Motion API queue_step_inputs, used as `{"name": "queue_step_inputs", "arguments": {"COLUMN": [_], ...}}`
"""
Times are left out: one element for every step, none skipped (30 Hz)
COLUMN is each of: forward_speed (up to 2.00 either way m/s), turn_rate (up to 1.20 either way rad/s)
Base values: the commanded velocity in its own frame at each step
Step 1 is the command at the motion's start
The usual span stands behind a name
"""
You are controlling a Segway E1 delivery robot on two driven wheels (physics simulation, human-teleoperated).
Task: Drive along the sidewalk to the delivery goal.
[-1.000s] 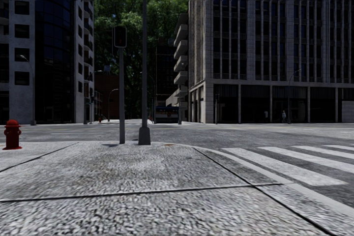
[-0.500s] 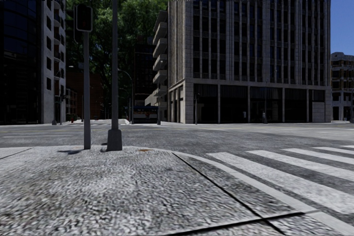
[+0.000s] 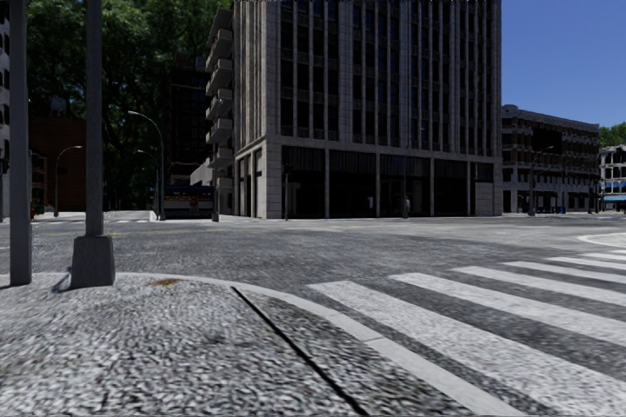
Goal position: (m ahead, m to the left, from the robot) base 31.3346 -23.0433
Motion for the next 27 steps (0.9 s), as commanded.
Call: {"name": "queue_step_inputs", "arguments": {"forward_speed": [1.64,1.64,1.64,1.64,1.64,1.64,1.64,1.64,1.64,1.64,1.64,1.64,1.64,1.64,1.64,1.64,1.64,1.64,1.64,1.64,1.64,1.64,1.64,1.64,1.64,1.64,1.64], "turn_rate": [-0.48,-0.48,-0.49,-0.49,-0.5,-0.5,-0.5,-0.5,-0.5,-0.5,-0.5,-0.5,-0.5,-0.5,-0.5,-0.5,-0.5,-0.5,-0.5,-0.5,-0.5,-0.5,-0.51,-0.51,-0.52,-0.57,-0.57]}}
